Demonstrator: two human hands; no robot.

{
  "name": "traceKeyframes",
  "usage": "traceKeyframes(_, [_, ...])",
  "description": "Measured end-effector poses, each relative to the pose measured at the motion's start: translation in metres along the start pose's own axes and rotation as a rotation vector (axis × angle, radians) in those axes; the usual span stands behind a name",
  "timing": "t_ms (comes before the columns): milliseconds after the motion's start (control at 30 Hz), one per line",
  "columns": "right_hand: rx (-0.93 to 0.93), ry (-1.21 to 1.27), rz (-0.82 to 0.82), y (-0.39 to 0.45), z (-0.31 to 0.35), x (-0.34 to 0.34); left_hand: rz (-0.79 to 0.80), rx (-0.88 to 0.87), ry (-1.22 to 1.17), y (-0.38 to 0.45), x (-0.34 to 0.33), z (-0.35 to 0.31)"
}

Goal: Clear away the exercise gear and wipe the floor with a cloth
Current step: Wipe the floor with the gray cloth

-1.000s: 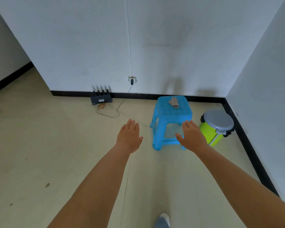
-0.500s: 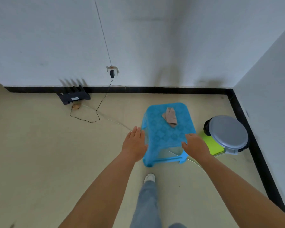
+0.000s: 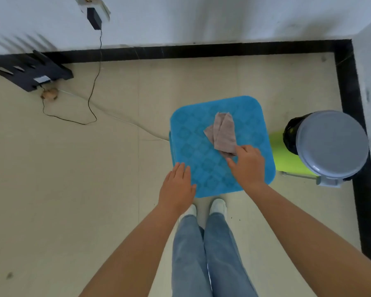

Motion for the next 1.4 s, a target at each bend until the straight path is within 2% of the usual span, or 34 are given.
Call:
traceKeyframes(133, [-0.079,0.143,-0.074,0.017,-0.019,-0.025,-0.248,-0.076,-0.037,0.027,-0.009,-0.004])
traceKeyframes(233, [-0.095,0.290,-0.093,0.023,-0.028,-0.029,-0.295,-0.143,-0.056,0.045,-0.010,-0.015])
traceKeyframes(367, [0.029,0.422,-0.109,0.008,-0.031,-0.021,-0.440,-0.309,-0.101,0.063,0.000,-0.051])
traceKeyframes(433, [0.035,0.476,-0.072,-0.009,-0.040,-0.013,-0.506,-0.404,-0.161,0.063,0.004,-0.070])
traceKeyframes(500, [0.001,0.547,-0.032,-0.026,-0.055,-0.003,-0.507,-0.493,-0.192,0.058,0.003,-0.086])
traceKeyframes(600, [-0.168,0.673,0.042,-0.053,-0.077,0.017,-0.422,-0.649,-0.176,0.043,-0.003,-0.111])
traceKeyframes(767, [-0.499,0.777,0.173,-0.115,-0.122,0.020,-0.196,-0.927,-0.151,0.005,-0.024,-0.153])
traceKeyframes(967, [-0.930,0.865,0.114,-0.251,-0.137,0.016,0.074,-1.317,-0.118,-0.084,-0.065,-0.189])
traceKeyframes(1033, [-1.035,0.817,0.105,-0.307,-0.136,0.013,0.183,-1.514,-0.061,-0.129,-0.085,-0.206])
traceKeyframes(1100, [-1.164,0.726,0.047,-0.368,-0.139,0.009,0.285,-1.776,0.019,-0.185,-0.109,-0.229])
traceKeyframes(1233, [-1.467,0.607,-0.176,-0.495,-0.142,0.003,0.398,-2.259,0.183,-0.324,-0.152,-0.264])
traceKeyframes(1400, [-1.925,0.532,-0.511,-0.675,-0.117,-0.017,0.589,-2.615,0.204,-0.519,-0.192,-0.243])
Point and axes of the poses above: each hand's wrist, its own y-axis towards the middle knuckle, its own x-axis out of the back of the hand, z = x × y, the point moved 6 cm from there along y, towards the middle knuckle, and after that the axes turned 14 degrees about -z, right-handed, at the moved point
